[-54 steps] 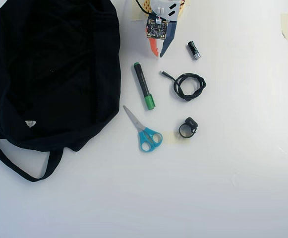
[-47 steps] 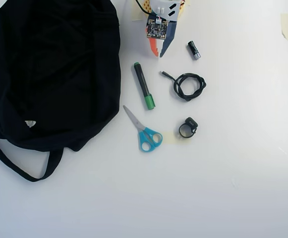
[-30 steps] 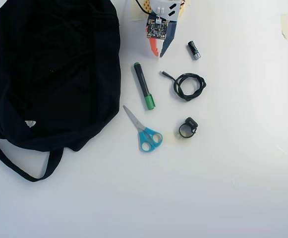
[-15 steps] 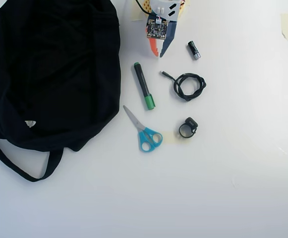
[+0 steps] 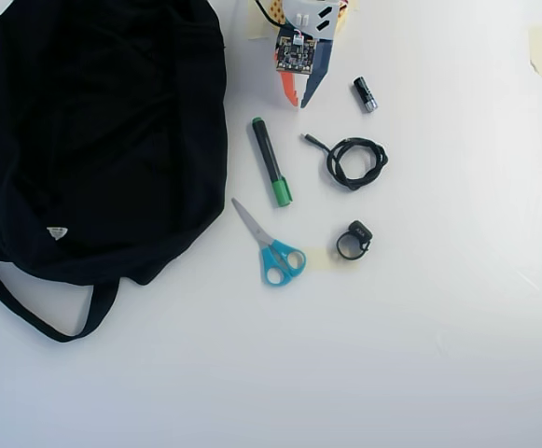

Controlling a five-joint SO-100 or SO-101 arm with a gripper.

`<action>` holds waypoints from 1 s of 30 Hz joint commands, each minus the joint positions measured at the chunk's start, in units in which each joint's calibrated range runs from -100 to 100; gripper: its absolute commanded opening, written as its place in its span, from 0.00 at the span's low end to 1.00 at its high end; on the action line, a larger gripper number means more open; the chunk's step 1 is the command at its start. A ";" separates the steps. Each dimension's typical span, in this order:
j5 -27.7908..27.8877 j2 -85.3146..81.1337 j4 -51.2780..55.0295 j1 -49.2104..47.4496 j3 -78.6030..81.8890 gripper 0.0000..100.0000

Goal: Put the bike light into the black bag

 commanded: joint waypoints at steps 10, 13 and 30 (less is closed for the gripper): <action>0.27 -0.75 1.72 -0.36 1.42 0.02; 0.27 -0.75 1.72 -0.36 1.42 0.02; -0.14 -0.58 -9.48 -0.44 0.43 0.02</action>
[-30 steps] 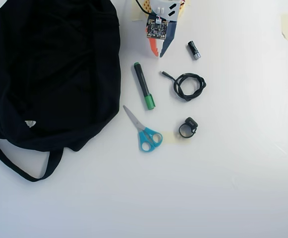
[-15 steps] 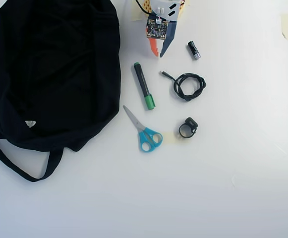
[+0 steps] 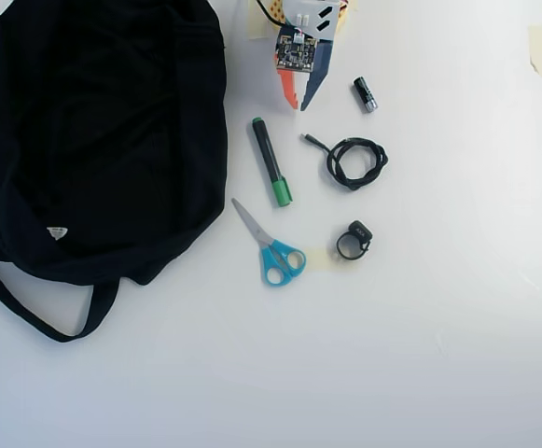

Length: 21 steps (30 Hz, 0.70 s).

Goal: Put the bike light into the black bag

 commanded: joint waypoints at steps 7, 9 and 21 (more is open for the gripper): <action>-0.20 2.32 -26.63 -0.51 0.26 0.02; -0.20 4.65 -33.44 -0.74 0.26 0.02; -0.09 26.47 -66.94 -5.67 -13.49 0.02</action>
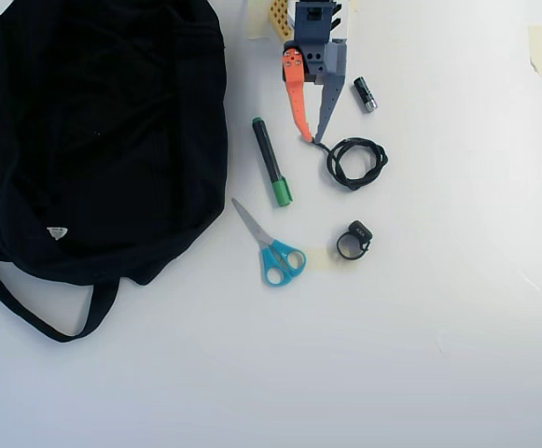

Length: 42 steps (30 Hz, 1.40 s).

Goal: Put the bike light into the black bag

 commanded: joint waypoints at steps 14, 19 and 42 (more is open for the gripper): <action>-0.04 43.89 -3.48 -0.75 -49.20 0.02; 0.12 56.51 -2.88 -0.53 -63.58 0.02; 0.38 80.90 5.05 2.61 -94.40 0.02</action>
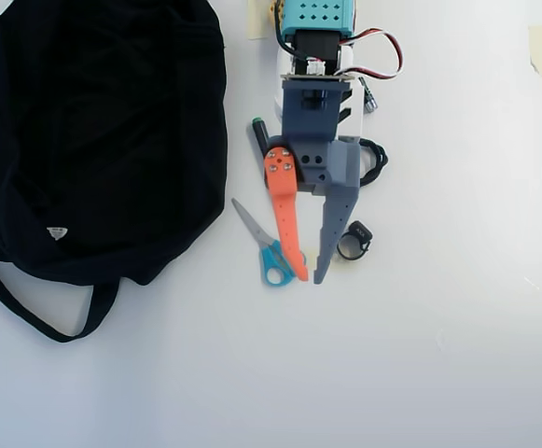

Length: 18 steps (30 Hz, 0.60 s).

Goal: Put the bike light into the black bag

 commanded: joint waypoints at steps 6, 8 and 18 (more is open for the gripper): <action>0.28 -1.54 2.13 1.15 -1.38 0.02; 0.28 -1.62 3.77 1.30 -1.38 0.02; 0.39 -5.11 11.95 1.22 -1.38 0.02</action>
